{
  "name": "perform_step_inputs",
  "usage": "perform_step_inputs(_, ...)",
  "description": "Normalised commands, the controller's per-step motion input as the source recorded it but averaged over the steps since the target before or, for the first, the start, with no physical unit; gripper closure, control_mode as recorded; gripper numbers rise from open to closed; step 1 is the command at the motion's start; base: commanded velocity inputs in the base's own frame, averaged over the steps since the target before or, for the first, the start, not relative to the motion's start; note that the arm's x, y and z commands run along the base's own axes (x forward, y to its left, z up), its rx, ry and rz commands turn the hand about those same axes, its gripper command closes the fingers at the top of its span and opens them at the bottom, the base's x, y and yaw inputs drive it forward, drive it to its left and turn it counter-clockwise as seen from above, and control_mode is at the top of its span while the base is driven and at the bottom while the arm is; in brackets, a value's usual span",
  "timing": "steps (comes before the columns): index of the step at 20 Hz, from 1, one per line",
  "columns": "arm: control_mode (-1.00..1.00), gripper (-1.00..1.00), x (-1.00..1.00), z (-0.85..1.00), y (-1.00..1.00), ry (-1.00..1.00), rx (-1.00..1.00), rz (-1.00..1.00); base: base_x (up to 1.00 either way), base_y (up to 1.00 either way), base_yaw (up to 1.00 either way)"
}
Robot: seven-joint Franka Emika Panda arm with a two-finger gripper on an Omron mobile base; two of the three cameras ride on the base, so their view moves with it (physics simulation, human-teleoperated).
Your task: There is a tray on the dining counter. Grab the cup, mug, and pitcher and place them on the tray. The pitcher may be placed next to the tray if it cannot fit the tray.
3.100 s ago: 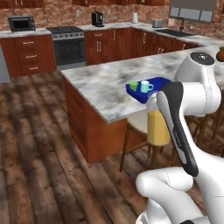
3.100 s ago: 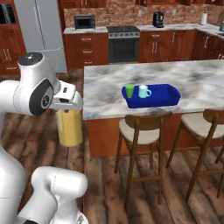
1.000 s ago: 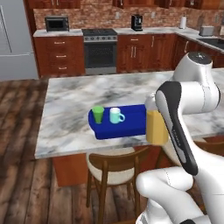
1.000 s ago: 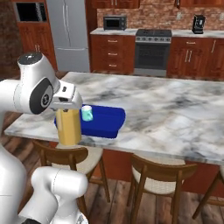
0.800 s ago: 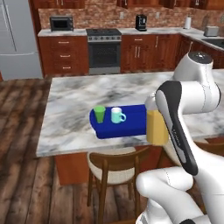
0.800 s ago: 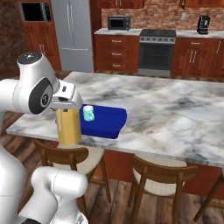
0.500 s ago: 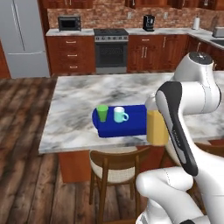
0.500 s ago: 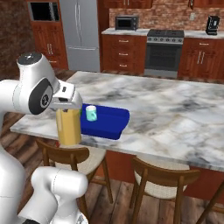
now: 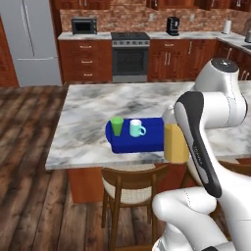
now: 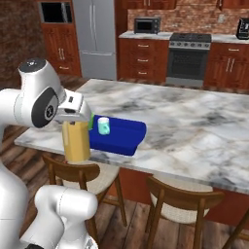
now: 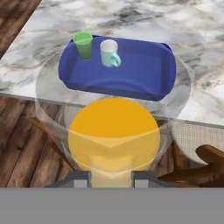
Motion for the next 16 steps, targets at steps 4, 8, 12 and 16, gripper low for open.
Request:
perform_step_inputs(4, -1.00, 1.00, 0.08, -0.02, -0.12, 0.00, 0.02, 0.00, 0.23, -0.35, 0.00)
perform_step_inputs(8, -1.00, 1.00, 0.46, -0.08, -0.52, 0.00, 0.10, -0.03, 0.00, 0.00, 0.00)
perform_step_inputs(12, -1.00, 1.00, 0.56, -0.08, -0.67, 0.00, 0.09, 0.00, 0.00, 0.00, 0.00)
perform_step_inputs(16, -1.00, 1.00, 0.58, -0.10, -0.51, 0.00, 0.05, 0.00, 0.00, 0.00, 0.00)
